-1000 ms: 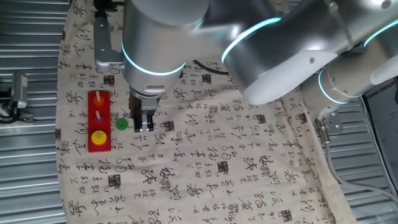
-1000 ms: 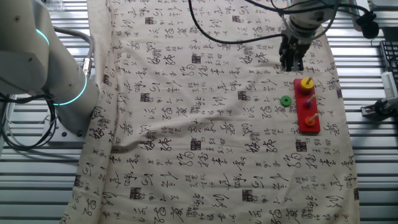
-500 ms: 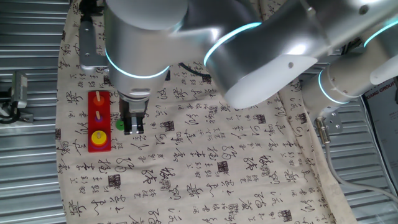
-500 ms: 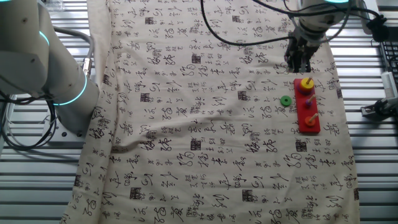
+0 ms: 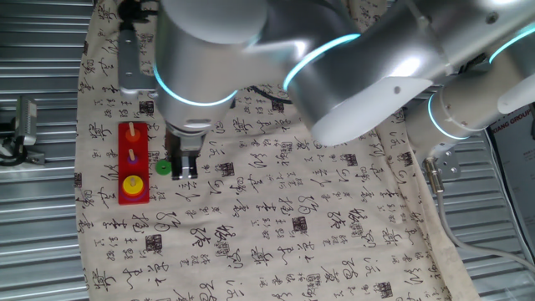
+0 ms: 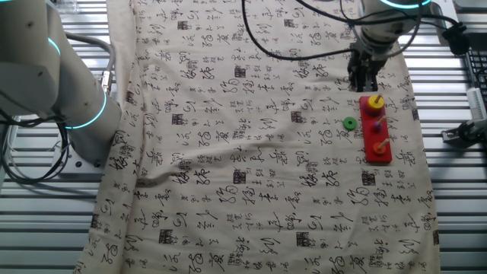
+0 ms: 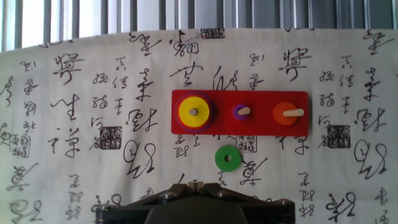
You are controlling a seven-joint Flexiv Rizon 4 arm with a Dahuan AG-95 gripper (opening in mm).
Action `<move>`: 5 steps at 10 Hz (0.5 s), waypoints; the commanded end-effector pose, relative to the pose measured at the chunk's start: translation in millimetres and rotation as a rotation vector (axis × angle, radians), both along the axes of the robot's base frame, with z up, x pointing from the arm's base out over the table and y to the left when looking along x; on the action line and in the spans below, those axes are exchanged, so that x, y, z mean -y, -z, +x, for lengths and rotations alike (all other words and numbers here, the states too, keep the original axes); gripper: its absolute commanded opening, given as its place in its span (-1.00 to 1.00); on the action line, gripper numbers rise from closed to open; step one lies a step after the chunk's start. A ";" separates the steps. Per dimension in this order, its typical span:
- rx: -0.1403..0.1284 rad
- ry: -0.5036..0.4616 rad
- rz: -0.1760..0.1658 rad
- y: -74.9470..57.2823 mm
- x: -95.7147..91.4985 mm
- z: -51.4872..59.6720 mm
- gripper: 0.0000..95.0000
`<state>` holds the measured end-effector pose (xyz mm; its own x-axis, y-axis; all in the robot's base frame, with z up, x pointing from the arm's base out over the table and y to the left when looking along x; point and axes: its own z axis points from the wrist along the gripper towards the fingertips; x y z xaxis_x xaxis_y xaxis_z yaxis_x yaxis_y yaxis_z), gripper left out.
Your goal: Take out one Hanoi block and throw it aside
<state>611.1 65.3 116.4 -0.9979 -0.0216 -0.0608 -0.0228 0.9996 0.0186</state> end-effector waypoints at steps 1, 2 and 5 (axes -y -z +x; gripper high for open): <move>0.003 0.006 -0.004 -1.3 1.1 -2.8 -1.00; 0.002 0.012 -0.007 -1.3 1.1 -2.8 -1.00; 0.004 0.008 -0.006 -1.3 1.1 -2.8 -1.00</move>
